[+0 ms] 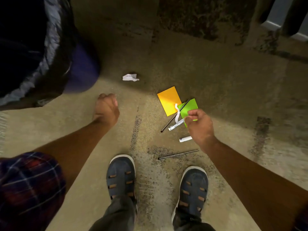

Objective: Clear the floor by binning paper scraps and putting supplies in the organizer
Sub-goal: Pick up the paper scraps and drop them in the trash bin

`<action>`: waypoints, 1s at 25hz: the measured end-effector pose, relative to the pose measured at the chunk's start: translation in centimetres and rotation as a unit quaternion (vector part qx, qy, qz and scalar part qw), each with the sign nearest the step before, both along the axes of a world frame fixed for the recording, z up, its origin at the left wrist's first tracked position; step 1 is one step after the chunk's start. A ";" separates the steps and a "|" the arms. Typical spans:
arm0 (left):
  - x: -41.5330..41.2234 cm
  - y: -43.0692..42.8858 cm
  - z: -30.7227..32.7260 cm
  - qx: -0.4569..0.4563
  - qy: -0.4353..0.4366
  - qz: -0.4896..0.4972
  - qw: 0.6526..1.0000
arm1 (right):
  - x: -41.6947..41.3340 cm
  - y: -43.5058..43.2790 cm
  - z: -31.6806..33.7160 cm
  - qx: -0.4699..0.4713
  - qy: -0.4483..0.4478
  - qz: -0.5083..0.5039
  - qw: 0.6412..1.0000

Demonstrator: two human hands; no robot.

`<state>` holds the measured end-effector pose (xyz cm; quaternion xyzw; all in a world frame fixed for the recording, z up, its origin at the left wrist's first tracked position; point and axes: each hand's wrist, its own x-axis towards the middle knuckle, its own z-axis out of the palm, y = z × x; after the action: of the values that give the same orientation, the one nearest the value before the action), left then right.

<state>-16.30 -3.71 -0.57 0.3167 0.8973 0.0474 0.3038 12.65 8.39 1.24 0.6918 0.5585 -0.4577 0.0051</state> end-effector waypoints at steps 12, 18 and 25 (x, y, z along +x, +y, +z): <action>-0.4 8.5 -2.1 -0.005 0.099 -0.141 0.985 | 0.0 0.8 -1.9 0.046 -0.054 0.100 0.992; 2.9 6.1 -1.6 0.052 0.005 -0.073 0.996 | -1.3 -0.3 -3.3 0.059 -0.178 0.193 0.963; 7.1 -1.0 -1.3 0.053 -0.076 0.084 0.992 | -4.0 -0.2 -4.4 0.070 -0.245 0.181 0.950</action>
<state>-9.22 -4.68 -1.92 0.2511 0.8912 0.1448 0.3490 8.68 8.19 -3.12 0.6685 0.6865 -0.2256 0.1760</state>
